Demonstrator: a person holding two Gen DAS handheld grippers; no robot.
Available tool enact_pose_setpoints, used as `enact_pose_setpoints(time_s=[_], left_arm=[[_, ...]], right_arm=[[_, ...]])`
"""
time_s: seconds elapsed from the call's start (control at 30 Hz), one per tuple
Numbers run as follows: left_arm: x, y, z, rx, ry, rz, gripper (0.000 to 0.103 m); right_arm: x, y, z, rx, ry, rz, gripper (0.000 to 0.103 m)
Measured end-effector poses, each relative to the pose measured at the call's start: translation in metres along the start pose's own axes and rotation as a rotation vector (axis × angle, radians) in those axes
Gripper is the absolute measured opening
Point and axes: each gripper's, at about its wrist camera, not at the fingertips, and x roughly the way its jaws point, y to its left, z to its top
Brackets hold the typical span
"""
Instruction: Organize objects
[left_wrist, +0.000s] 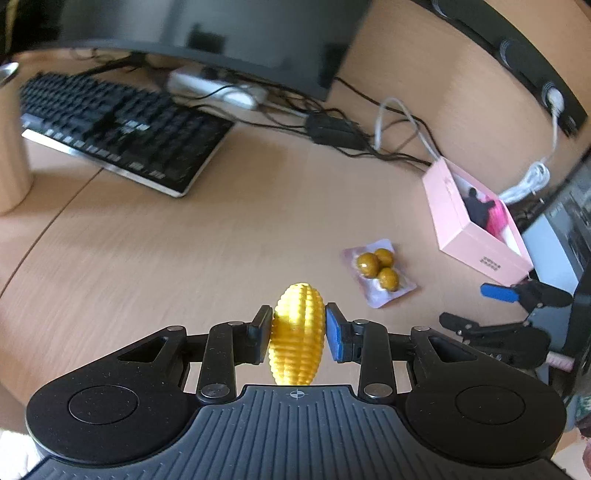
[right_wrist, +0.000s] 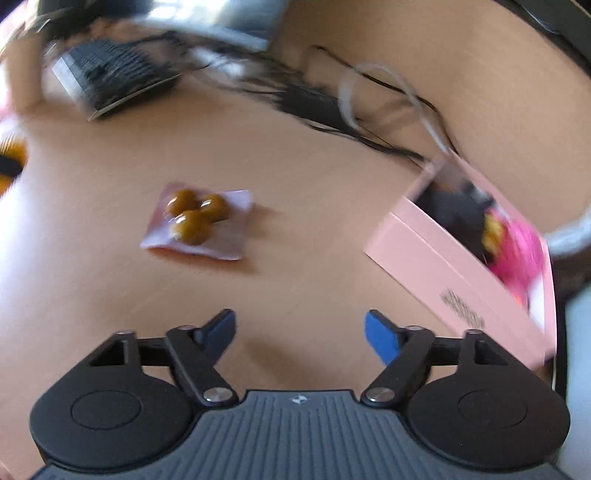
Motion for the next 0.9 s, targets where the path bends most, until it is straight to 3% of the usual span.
enact_pose_setpoints(time_s=[0.13, 0.27, 0.37, 0.5, 0.53, 0.6, 0.7, 0.77, 0.87, 0.9], left_arm=[[0.002, -0.011, 0.002, 0.039, 0.009, -0.029, 0.035], [0.004, -0.014, 0.003, 0.052, 0.028, -0.042, 0.035], [0.004, -0.012, 0.003, 0.054, 0.043, -0.043, 0.035], [0.004, -0.009, 0.004, 0.059, 0.05, -0.05, 0.035], [0.004, -0.008, 0.005, 0.055, 0.051, -0.053, 0.035], [0.009, -0.007, 0.005, 0.043, 0.059, -0.063, 0.035], [0.016, -0.009, 0.006, 0.031, 0.076, -0.088, 0.035], [0.021, -0.012, 0.007, 0.034, 0.079, -0.1, 0.035], [0.024, -0.016, 0.007, 0.04, 0.083, -0.112, 0.035], [0.023, -0.017, 0.007, 0.046, 0.083, -0.115, 0.035]], right_arm=[[-0.001, 0.006, 0.009, 0.125, -0.013, 0.1, 0.093], [0.019, 0.037, 0.029, 0.109, -0.056, 0.135, 0.093], [0.041, 0.051, 0.042, 0.102, -0.035, 0.131, 0.091], [0.043, 0.052, 0.046, 0.096, -0.018, 0.162, 0.048], [0.037, 0.053, 0.043, 0.064, -0.024, 0.161, 0.041], [0.026, 0.054, 0.033, -0.017, -0.036, 0.168, 0.039], [0.011, 0.051, 0.014, -0.122, -0.038, 0.131, 0.039], [0.004, 0.042, 0.007, -0.122, -0.044, 0.083, 0.039], [0.005, 0.037, 0.009, -0.102, -0.059, -0.031, 0.053], [0.007, 0.036, 0.011, -0.08, -0.058, -0.058, 0.062]])
